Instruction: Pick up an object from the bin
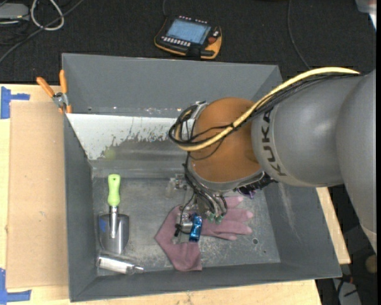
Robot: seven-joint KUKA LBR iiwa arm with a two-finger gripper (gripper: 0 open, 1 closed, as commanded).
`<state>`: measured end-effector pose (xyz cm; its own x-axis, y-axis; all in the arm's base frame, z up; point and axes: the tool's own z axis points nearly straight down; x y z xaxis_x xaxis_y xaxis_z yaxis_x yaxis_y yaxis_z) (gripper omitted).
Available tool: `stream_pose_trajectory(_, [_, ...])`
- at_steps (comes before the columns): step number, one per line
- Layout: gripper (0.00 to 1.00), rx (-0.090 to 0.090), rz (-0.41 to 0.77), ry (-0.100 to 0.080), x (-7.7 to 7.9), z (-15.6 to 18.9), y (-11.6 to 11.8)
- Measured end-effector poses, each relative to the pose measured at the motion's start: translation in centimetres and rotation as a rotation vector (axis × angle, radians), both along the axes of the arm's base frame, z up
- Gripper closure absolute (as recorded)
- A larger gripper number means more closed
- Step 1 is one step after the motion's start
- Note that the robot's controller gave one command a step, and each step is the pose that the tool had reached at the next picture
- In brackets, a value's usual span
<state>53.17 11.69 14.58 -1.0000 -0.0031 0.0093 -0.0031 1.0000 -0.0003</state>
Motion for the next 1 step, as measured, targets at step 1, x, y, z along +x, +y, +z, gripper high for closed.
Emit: stream_pose_trajectory(1, [0.00, 0.001, -0.005, -0.007, 0.18, 0.46, -0.09])
